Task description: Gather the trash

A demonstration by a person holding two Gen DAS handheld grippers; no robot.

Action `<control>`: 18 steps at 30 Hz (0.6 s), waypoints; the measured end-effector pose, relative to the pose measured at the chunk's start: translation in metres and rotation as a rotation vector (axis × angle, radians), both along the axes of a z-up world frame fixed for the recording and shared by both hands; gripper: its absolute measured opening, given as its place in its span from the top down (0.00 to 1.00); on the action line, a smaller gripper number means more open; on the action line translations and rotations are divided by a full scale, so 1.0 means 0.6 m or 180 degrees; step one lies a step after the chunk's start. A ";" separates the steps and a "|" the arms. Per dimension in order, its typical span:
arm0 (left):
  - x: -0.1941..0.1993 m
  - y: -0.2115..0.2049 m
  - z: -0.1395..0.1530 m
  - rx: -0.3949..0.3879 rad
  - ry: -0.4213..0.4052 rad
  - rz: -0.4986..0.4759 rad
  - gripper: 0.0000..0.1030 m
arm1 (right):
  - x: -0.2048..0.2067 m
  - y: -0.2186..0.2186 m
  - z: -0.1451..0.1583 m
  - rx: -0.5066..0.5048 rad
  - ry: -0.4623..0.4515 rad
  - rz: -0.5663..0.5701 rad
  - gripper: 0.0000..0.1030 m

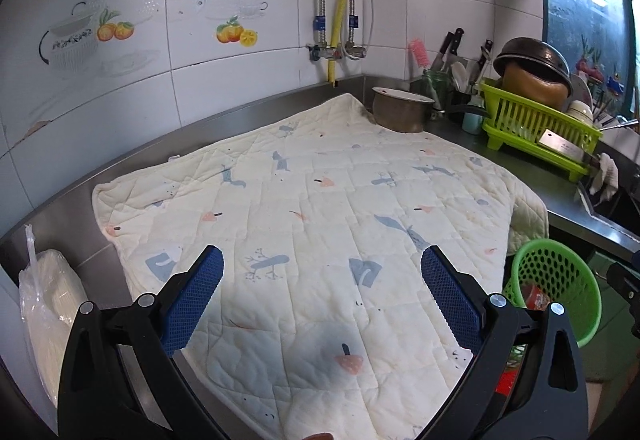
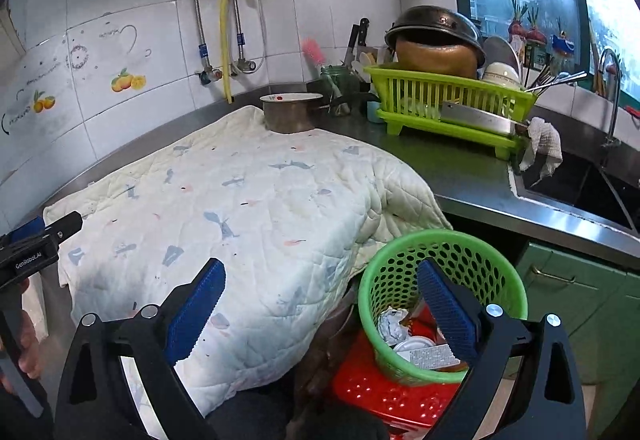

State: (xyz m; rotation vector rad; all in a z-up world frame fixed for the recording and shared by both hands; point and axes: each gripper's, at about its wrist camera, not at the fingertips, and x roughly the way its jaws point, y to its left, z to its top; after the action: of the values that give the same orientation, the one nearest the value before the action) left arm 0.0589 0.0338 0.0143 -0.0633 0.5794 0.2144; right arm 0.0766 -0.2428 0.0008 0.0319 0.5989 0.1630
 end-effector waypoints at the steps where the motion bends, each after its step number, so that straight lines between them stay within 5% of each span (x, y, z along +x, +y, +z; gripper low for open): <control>1: -0.001 -0.001 0.000 0.0021 -0.0004 0.0014 0.05 | -0.001 0.000 0.000 0.0004 -0.0003 0.0005 0.09; 18: -0.021 -0.015 -0.001 0.0001 -0.0062 -0.0147 0.05 | -0.013 0.008 0.009 -0.0072 -0.0098 -0.0002 0.09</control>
State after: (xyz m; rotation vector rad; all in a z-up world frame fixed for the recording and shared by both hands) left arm 0.0466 0.0250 0.0139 -0.0518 0.5608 0.1688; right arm 0.0691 -0.2382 0.0061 0.0076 0.5700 0.1558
